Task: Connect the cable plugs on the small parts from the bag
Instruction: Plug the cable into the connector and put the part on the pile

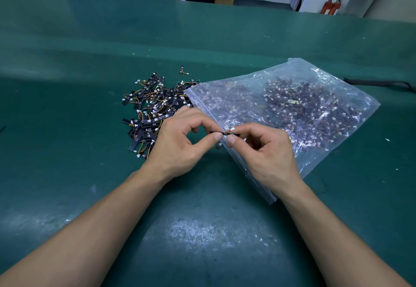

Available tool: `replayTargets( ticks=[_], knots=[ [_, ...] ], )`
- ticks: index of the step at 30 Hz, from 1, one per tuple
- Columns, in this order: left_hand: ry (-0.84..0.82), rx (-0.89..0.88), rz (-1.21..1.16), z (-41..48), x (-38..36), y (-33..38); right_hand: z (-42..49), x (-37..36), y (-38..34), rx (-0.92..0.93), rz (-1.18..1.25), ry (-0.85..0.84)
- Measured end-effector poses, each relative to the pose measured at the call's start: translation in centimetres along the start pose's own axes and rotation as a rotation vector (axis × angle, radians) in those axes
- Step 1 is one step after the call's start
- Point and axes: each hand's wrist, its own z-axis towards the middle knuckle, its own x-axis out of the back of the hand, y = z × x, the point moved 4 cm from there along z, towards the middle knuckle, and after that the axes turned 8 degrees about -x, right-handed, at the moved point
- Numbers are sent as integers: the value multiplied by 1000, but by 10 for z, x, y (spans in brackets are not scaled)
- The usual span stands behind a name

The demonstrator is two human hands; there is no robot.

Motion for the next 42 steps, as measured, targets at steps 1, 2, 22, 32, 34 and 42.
replayTargets(
  ticks=[1, 2, 22, 32, 34, 42],
  knots=[
    [-7, -1, 1, 0, -1, 0, 0, 0, -1, 8, -7, 1],
    [-13, 3, -4, -1, -1, -1, 1, 1, -1, 15, -8, 1],
    [-2, 0, 23, 0, -2, -1, 1, 3, 2, 11, -27, 27],
    [18, -44, 43, 2, 1, 1, 0, -1, 3, 12, -15, 24],
    [10, -35, 41, 1, 1, 0, 0, -1, 1, 42, -38, 26],
    [-24, -11, 37, 1, 1, -1, 0, -2, 2, 39, -37, 18]
  ],
)
